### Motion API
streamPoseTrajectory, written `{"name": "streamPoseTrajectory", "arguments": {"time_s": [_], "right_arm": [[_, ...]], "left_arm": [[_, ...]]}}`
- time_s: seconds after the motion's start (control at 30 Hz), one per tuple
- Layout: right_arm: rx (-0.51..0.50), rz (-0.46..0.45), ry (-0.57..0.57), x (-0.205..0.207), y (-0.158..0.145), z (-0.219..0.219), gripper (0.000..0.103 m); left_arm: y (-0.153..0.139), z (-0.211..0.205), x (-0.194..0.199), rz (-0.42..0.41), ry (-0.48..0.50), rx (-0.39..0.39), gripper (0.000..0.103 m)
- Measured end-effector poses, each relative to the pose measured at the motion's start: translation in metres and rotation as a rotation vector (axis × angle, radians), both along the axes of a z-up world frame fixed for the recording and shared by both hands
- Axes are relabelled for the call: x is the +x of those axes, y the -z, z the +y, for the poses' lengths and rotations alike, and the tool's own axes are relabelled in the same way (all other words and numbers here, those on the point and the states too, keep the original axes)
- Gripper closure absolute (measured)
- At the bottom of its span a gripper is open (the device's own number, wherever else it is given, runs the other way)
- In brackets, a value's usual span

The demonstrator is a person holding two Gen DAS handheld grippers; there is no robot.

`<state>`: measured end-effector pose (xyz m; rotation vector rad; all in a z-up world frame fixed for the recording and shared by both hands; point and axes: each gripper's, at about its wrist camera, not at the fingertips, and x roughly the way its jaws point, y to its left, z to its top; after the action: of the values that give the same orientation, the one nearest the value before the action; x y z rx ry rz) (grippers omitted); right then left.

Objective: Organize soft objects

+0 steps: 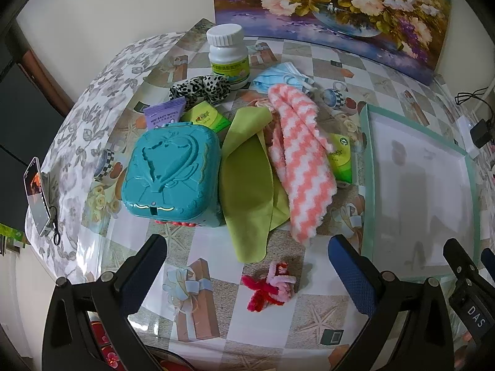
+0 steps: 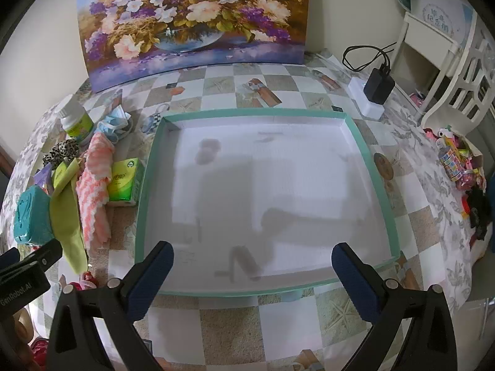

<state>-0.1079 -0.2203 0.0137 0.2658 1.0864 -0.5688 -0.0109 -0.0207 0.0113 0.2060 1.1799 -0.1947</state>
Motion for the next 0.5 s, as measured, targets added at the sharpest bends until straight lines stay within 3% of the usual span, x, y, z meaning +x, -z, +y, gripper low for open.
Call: {"name": "streamPoseTrajectory", "arguments": {"time_s": [0.5], "right_arm": [[0.008, 0.012, 0.004, 0.0014, 0.0018, -0.0001, 0.0]], "left_arm": [[-0.0006, -0.0036, -0.0014, 0.001, 0.02, 0.008, 0.0]]}}
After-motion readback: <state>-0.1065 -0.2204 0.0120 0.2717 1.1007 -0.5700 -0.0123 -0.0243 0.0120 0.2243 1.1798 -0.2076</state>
